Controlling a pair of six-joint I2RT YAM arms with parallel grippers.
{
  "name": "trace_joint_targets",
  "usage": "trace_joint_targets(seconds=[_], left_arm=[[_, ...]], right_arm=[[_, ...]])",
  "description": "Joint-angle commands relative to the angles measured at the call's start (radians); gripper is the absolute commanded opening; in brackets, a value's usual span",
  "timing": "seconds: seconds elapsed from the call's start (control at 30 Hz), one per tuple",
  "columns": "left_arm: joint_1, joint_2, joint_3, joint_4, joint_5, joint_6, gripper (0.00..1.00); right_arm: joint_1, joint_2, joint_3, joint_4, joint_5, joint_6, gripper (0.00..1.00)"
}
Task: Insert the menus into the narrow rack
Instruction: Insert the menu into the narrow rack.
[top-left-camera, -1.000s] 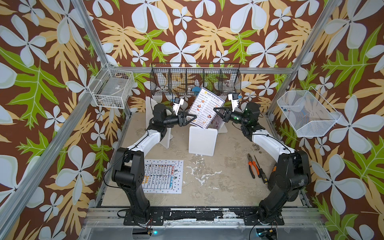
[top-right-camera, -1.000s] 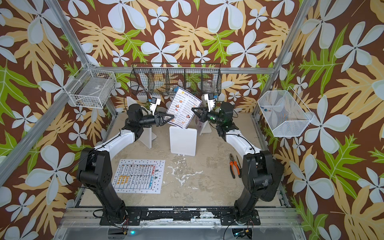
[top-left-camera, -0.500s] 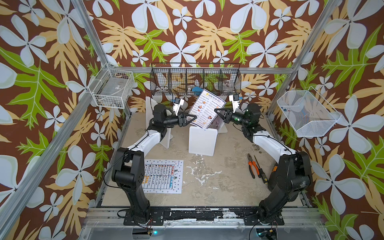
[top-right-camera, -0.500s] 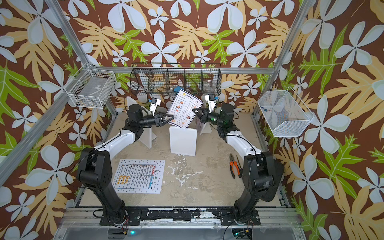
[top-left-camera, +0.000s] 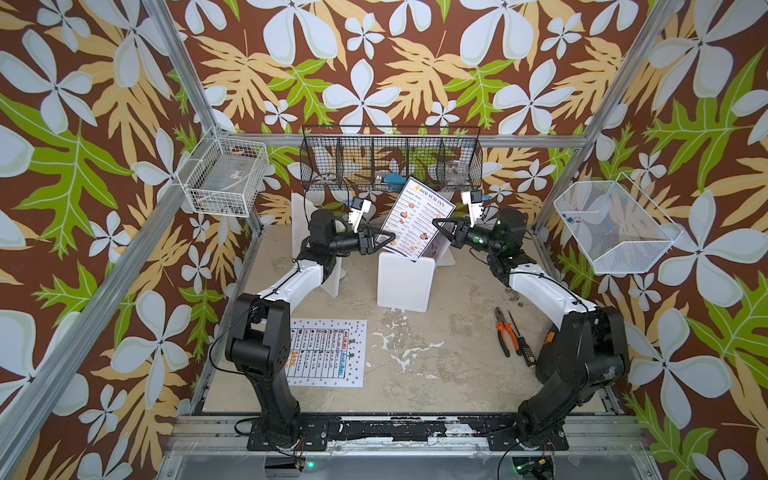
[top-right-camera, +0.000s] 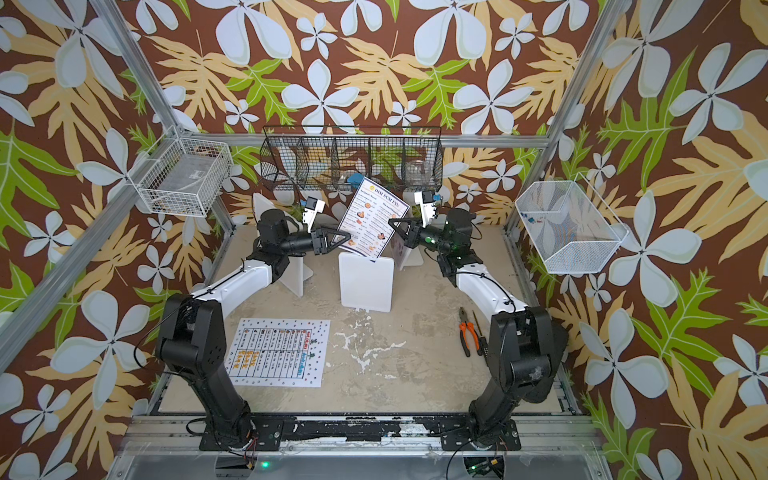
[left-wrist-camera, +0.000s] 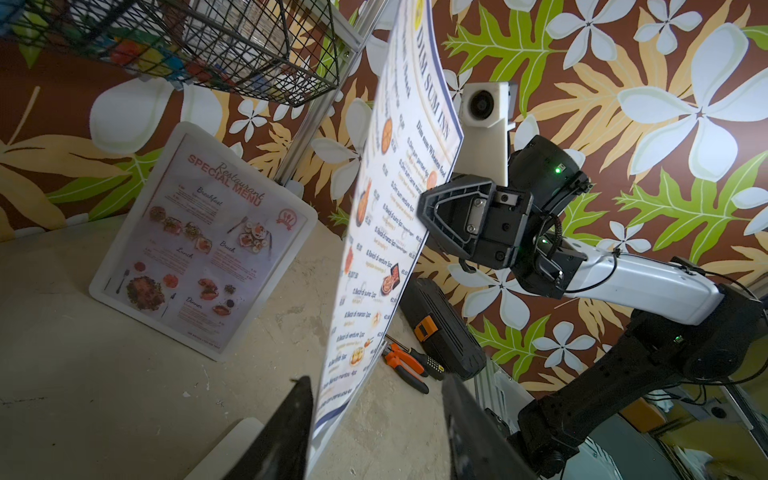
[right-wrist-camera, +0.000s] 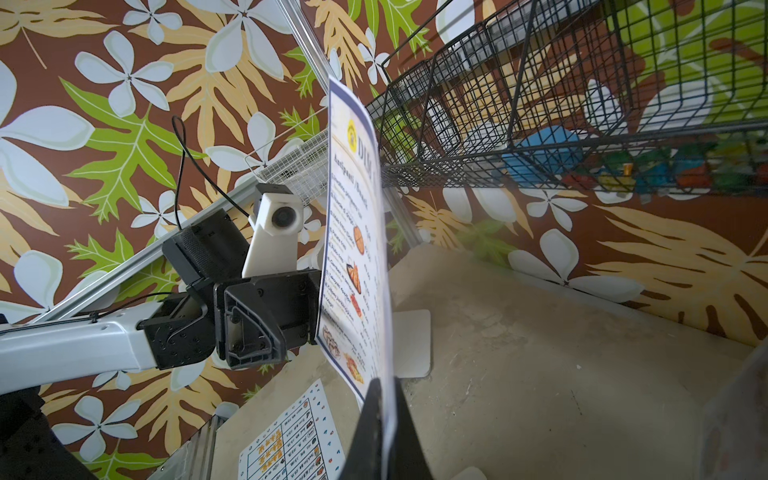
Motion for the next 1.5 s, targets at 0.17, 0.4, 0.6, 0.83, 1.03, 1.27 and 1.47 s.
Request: trace_joint_targets(seconds=[0.17, 0.4, 0.6, 0.83, 1.03, 1.27, 1.47], left_arm=[[-0.004, 0.01, -0.005, 0.019, 0.021, 0.0, 0.52], [-0.004, 0.015, -0.005, 0.004, 0.023, 0.015, 0.52], [-0.006, 0.011, -0.003, -0.032, 0.017, 0.045, 0.52], [-0.009, 0.013, 0.013, -0.06, 0.009, 0.065, 0.52], [-0.019, 0.032, 0.05, -0.079, 0.01, 0.068, 0.52], [-0.028, 0.044, 0.066, -0.096, 0.009, 0.079, 0.52], [-0.028, 0.054, 0.084, -0.154, -0.019, 0.12, 0.52]], right_arm=[[-0.011, -0.012, -0.013, 0.022, -0.042, -0.021, 0.0], [-0.017, -0.018, -0.021, -0.003, -0.079, -0.051, 0.0], [-0.02, -0.024, -0.019, -0.059, -0.087, -0.1, 0.0], [-0.037, -0.022, -0.007, -0.097, -0.075, -0.138, 0.0], [-0.04, 0.001, 0.036, -0.143, -0.072, -0.169, 0.0], [-0.041, -0.008, 0.041, -0.209, -0.048, -0.226, 0.0], [-0.042, -0.006, 0.063, -0.256, -0.022, -0.267, 0.0]])
